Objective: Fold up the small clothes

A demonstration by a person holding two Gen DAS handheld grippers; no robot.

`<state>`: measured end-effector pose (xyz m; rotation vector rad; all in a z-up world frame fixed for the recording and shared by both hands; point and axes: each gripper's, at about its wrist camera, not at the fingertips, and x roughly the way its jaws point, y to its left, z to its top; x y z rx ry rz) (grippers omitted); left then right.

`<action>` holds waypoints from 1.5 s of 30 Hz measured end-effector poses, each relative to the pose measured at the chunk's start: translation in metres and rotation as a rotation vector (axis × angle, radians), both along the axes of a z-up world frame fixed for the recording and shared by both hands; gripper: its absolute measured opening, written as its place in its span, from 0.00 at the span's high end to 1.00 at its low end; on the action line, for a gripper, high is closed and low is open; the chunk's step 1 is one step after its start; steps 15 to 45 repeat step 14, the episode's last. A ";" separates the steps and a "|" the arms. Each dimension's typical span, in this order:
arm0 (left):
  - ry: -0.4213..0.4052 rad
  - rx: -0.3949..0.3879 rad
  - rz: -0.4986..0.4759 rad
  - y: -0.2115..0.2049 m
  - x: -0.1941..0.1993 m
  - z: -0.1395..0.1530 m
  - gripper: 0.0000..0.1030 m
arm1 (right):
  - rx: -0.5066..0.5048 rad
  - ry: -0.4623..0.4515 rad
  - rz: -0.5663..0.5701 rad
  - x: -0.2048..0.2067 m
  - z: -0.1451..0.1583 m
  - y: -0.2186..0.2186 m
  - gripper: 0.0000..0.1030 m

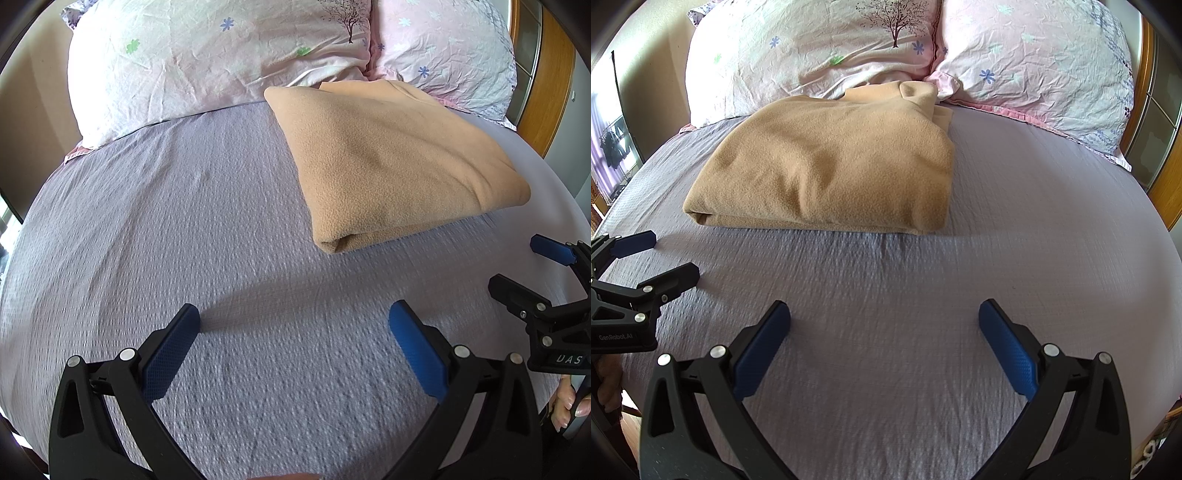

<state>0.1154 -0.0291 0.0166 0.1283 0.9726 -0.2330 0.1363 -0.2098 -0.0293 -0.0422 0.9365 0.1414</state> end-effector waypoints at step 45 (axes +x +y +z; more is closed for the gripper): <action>-0.002 -0.001 0.000 0.000 -0.001 -0.001 0.01 | 0.000 -0.001 -0.002 0.001 0.000 0.001 0.02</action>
